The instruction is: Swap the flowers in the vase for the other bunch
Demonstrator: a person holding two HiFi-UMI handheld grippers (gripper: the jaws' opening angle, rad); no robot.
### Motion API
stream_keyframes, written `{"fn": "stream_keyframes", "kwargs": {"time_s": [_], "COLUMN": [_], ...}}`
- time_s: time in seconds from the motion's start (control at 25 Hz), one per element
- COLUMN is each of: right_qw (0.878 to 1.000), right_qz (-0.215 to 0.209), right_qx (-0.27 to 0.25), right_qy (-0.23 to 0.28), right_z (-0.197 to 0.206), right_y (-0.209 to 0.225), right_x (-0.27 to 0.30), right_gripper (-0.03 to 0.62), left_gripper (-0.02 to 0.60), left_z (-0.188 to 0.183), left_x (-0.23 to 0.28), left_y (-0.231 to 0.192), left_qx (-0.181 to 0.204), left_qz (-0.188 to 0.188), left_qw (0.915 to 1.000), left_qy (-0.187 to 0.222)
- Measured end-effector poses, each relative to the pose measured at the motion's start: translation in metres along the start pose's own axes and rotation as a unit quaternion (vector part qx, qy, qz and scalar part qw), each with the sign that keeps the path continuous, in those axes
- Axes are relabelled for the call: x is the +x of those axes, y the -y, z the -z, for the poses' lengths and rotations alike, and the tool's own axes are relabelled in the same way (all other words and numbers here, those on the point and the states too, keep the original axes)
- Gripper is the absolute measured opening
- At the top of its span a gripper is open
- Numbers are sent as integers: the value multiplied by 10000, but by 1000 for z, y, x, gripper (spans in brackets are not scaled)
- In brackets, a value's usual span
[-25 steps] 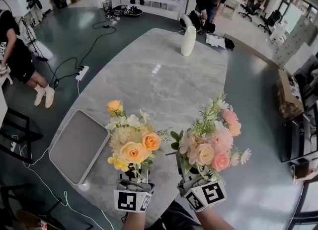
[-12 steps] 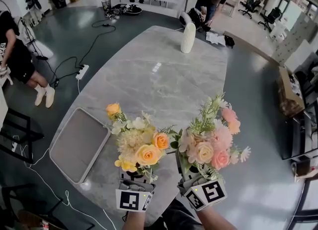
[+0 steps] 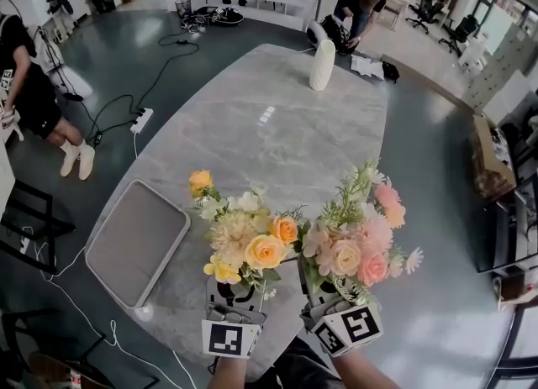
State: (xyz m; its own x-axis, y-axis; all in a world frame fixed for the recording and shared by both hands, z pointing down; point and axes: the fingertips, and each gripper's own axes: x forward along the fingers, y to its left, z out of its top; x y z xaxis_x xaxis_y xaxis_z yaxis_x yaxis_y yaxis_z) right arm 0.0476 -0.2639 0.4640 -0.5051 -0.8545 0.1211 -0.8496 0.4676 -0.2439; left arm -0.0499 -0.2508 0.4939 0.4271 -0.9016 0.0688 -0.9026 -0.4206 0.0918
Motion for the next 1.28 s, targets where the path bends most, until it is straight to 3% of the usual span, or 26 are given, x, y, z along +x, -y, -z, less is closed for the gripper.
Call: {"fn": "stream_keyframes", "kwargs": {"time_s": [1.0, 1.28], "right_qw": [9995, 9989], "right_qz": [284, 451], "right_qx": [77, 131], "right_qy": [-79, -29], "right_z": [14, 15], "right_y": [7, 7], "right_x": [-11, -32], "right_gripper": [71, 71], "left_gripper": [183, 65], "left_z": [23, 21], "left_x": [-24, -46], "left_y": [5, 12], "left_qx": [-201, -334], "left_qz": [77, 182], "left_qw": [9991, 9988], "left_qy": [-360, -323]}}
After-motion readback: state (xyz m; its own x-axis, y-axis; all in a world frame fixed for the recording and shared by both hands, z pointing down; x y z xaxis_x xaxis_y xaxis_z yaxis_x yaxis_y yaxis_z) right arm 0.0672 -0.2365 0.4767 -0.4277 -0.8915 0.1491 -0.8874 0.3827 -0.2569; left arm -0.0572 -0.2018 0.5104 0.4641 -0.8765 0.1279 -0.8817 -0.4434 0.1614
